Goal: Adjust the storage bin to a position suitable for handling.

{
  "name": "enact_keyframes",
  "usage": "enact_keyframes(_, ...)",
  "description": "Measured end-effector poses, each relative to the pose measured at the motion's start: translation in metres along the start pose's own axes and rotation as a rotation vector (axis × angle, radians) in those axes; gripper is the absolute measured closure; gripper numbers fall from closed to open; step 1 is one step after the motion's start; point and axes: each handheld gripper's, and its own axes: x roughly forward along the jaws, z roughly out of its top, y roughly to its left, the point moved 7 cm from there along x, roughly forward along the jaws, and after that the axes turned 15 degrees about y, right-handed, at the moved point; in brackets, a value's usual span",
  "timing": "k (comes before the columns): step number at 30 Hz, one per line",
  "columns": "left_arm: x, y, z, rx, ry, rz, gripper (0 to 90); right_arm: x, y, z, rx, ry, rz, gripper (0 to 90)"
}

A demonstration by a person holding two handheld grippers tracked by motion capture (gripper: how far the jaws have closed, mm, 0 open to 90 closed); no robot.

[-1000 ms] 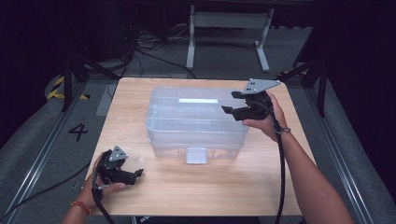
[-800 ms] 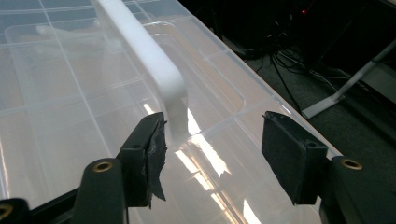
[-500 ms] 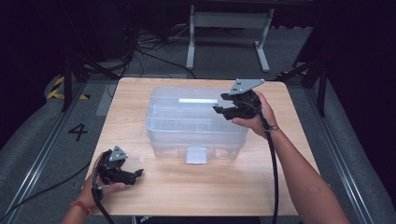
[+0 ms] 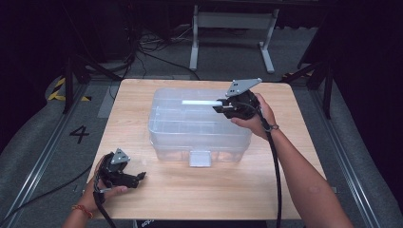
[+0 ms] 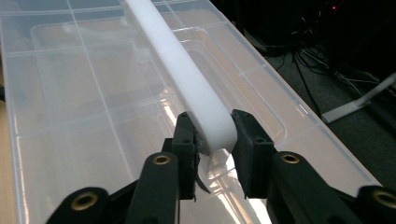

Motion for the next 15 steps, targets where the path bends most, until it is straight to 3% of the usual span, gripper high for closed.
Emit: enact_keyframes(15, -0.0017, -0.0035, -0.0009, 0.013, -0.017, -0.023, 6.7, -0.0003, -0.0006, 0.0022, -0.016, 0.012, -0.003, 75.3)
